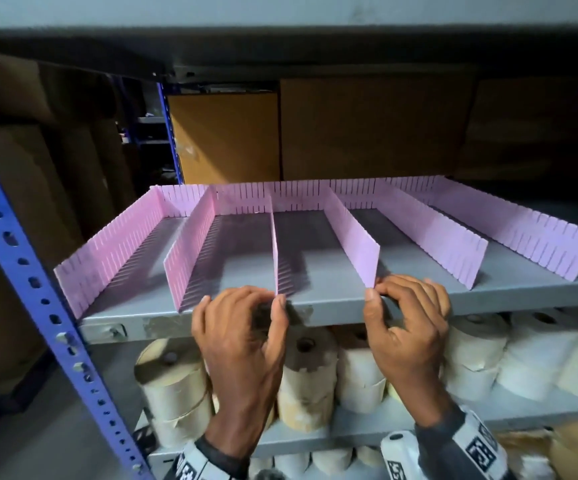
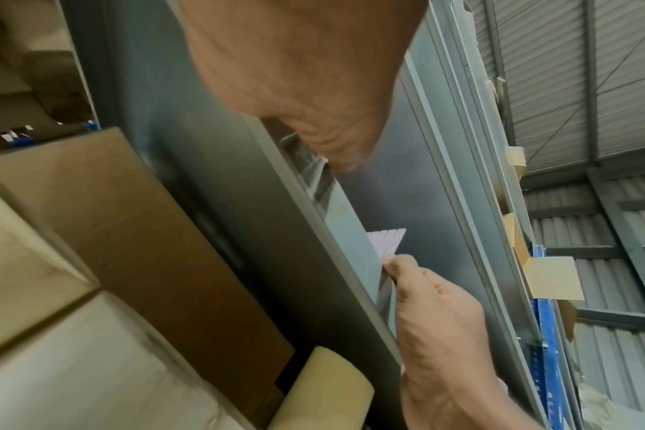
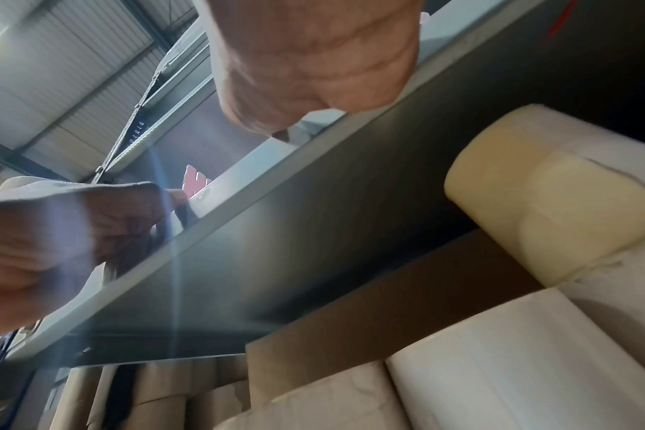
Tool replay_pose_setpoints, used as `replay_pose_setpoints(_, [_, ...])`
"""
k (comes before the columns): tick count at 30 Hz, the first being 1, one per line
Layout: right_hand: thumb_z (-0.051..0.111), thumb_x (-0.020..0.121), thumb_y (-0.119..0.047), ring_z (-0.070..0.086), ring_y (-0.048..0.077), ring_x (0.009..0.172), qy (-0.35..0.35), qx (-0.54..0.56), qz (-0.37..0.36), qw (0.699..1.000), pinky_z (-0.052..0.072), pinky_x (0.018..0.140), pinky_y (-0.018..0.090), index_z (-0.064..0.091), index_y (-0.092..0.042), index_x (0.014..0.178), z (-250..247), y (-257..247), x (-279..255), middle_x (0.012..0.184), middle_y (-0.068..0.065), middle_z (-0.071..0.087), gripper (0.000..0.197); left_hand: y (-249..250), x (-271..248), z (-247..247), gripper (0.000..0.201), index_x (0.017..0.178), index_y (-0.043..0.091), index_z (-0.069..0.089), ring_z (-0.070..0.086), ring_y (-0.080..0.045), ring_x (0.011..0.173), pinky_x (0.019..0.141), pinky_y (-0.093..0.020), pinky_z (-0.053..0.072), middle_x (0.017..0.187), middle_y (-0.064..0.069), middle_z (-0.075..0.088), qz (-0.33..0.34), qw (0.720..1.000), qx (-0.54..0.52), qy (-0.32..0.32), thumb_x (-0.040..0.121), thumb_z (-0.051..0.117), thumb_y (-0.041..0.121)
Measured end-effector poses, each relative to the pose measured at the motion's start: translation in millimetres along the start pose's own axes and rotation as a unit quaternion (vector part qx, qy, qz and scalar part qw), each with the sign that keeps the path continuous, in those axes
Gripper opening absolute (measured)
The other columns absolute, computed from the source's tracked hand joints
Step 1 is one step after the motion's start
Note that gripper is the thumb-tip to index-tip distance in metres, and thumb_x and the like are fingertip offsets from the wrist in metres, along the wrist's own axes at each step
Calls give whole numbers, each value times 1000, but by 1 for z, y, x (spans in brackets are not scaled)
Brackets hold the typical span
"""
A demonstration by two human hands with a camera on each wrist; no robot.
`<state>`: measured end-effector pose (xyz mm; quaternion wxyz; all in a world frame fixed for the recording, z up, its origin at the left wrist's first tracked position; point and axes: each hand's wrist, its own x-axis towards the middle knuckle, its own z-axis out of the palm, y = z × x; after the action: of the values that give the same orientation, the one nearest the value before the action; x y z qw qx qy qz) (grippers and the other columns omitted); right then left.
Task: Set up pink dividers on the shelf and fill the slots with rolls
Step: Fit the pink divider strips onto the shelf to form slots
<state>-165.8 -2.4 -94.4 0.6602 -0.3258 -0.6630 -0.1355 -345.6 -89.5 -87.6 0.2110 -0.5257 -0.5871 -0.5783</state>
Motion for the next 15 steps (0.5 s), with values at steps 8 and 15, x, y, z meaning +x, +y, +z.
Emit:
replay_pose_setpoints(8, [67,86,-10,66,26,87,-1,7,18,1000,45,92,51,71,-5,81,-3,-1,-1,91,4,72,8,0,-2,1,11,83,18,71,67,-25,92,107,-53,34,92,4,71,3,1000,16,10,91,71,26])
replay_pose_setpoints(15, [66,87,-11,66,26,86,-7,5,19,1000,45,91,50,71,-6,81,-1,-1,-1,91,3,72,10,-3,-4,4,12,83,18,71,66,-21,93,108,-51,33,93,5,70,6,1000,14,16,91,70,27])
